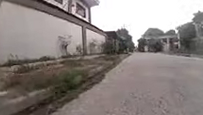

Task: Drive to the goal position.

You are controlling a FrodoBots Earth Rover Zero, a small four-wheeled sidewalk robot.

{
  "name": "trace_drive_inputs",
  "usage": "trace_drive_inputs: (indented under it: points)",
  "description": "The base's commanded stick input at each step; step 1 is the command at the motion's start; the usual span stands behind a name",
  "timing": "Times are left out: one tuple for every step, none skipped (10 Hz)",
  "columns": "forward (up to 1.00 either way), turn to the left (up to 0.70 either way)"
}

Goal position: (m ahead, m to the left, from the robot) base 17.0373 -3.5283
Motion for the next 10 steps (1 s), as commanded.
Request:
trace_drive_inputs:
  points:
    - [0.47, -0.42]
    - [0.48, -0.43]
    - [0.48, -0.43]
    - [0.48, -0.43]
    - [0.49, -0.44]
    - [0.7, -0.31]
    - [0.7, -0.31]
    - [0.7, -0.31]
    - [0.7, -0.27]
    - [0.7, -0.24]
